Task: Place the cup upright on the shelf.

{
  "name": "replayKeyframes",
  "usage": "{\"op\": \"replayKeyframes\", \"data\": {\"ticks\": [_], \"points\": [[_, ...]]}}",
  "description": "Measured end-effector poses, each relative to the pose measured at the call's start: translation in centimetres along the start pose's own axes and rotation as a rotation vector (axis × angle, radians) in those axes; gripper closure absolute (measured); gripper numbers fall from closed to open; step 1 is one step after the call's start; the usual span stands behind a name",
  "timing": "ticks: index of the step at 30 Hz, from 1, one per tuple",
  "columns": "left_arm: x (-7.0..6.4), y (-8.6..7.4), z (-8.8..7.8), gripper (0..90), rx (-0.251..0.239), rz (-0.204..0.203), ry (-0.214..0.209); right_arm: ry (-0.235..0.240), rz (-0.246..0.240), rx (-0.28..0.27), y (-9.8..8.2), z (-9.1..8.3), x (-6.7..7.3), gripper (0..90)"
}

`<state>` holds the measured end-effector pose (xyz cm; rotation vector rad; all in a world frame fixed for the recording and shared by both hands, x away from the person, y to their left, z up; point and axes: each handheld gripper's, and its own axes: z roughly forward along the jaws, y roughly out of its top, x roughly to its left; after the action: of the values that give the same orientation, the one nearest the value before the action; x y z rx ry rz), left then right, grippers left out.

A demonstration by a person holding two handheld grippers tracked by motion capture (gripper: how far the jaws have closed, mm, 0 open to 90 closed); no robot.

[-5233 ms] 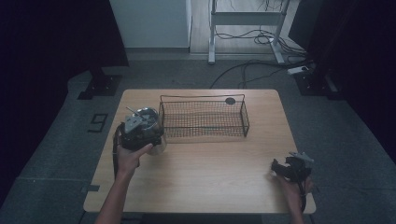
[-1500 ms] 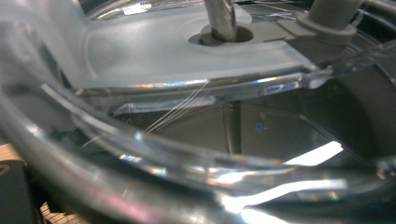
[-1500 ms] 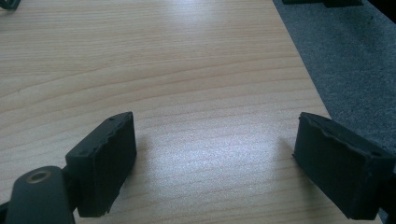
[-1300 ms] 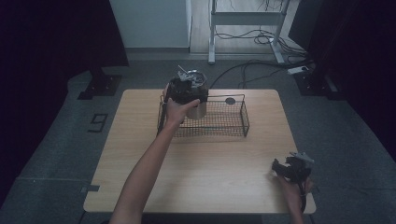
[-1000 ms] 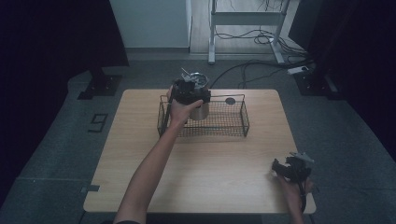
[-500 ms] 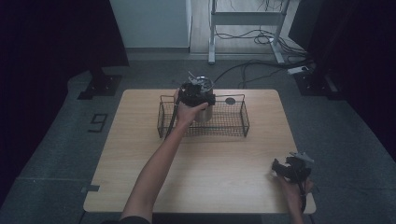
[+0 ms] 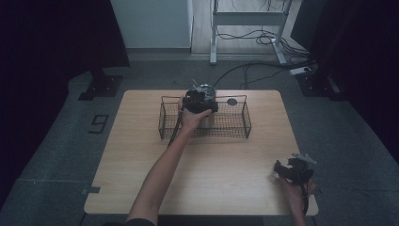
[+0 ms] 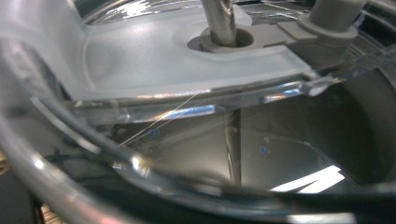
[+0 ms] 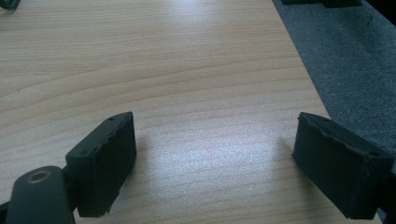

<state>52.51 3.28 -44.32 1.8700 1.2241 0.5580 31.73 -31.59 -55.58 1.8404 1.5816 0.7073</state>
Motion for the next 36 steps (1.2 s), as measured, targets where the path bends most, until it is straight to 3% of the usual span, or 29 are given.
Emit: {"op": "replayKeyframes", "data": {"ticks": [21,27,32,36], "points": [[-0.6,-1.8,1.5,4.1,0.022,0.004,-0.016,-0.001,-0.001,0.0,0.0,0.0,0.0,13.3],[-0.9,-2.2,1.4,4.1,0.017,0.027,-0.012,-0.001,-0.001,0.0,0.0,0.0,0.0,13.3],[-1.3,-2.9,1.2,3.9,0.003,0.069,-0.01,-0.001,-0.001,0.0,0.0,0.0,0.0,13.3],[-1.2,-3.0,1.0,3.8,-0.003,0.06,-0.012,-0.001,-0.001,-0.001,0.0,0.0,0.0,13.3]]}}
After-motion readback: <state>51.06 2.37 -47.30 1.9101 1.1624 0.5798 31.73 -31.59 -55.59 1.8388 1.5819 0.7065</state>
